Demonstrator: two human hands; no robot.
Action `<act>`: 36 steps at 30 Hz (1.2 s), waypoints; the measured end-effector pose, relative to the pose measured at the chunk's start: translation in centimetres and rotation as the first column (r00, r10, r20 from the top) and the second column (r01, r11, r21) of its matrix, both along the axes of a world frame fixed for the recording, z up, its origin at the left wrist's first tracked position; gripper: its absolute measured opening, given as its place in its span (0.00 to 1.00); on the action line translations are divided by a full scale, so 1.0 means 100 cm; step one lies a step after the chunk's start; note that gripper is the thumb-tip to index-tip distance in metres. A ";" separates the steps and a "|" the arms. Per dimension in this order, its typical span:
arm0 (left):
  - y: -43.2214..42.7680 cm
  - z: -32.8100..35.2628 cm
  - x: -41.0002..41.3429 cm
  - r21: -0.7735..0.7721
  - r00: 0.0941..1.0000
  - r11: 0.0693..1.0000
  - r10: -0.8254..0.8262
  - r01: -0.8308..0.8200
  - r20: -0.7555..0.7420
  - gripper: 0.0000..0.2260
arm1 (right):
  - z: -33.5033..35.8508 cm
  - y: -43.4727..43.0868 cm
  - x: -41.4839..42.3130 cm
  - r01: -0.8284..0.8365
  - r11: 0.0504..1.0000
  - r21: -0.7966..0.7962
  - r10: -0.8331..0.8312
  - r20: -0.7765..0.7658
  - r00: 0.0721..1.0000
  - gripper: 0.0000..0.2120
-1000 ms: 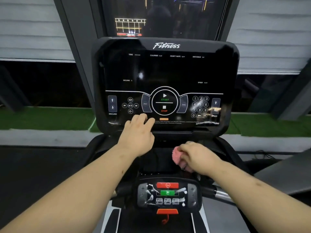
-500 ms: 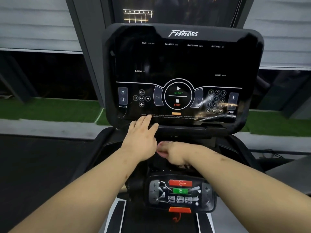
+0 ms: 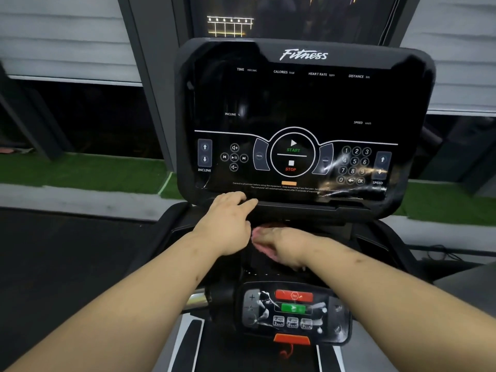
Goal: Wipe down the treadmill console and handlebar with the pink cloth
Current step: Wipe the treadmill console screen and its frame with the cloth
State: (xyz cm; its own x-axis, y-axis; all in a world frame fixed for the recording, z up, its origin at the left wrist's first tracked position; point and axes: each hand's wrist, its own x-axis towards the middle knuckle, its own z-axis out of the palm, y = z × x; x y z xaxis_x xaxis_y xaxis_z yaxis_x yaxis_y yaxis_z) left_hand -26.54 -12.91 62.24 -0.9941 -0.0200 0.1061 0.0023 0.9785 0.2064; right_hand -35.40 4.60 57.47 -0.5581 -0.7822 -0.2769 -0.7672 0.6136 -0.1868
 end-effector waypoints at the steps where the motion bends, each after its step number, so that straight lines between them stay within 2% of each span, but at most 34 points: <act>1: 0.000 0.001 -0.001 0.003 1.000 1.000 0.002 -0.002 0.002 0.26 | -0.001 -0.005 0.001 -0.039 0.999 -0.028 0.039 0.020 0.999 0.17; 5: -0.001 0.001 -0.002 0.006 1.000 1.000 0.001 -0.001 -0.001 0.25 | 0.007 0.003 -0.005 -0.061 0.998 0.019 0.057 0.176 0.983 0.15; 8: 0.000 -0.001 -0.002 -0.001 1.000 1.000 0.007 -0.007 -0.006 0.25 | 0.009 0.029 -0.009 -0.127 0.987 0.096 0.096 0.280 0.955 0.26; 13: -0.001 -0.003 -0.003 0.010 1.000 1.000 0.019 -0.019 0.003 0.24 | 0.016 0.072 -0.023 -0.190 0.968 0.166 0.148 0.234 0.961 0.29; 22: 0.009 -0.003 -0.003 -0.068 0.999 0.997 0.027 -0.029 -0.032 0.25 | 0.006 0.026 -0.003 -0.231 0.973 -0.028 0.232 0.170 0.958 0.25; 27: 0.008 -0.003 -0.002 -0.097 1.000 0.995 0.018 -0.020 -0.019 0.26 | 0.009 0.024 -0.004 -0.275 0.961 0.009 0.267 0.212 0.940 0.26; 36: 0.008 -0.006 0.001 -0.111 1.000 0.993 0.029 -0.028 0.003 0.29 | 0.004 0.076 -0.033 -0.173 0.966 0.193 0.140 0.172 0.975 0.29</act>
State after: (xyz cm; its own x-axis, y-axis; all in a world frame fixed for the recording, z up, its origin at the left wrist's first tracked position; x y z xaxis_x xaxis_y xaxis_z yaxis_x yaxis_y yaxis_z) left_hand -26.43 -12.10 61.68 -0.9938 -0.0368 0.1050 -0.0267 0.9950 0.0965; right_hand -38.72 12.22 57.89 -0.3704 -0.7731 -0.5150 -0.8281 0.5260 -0.1940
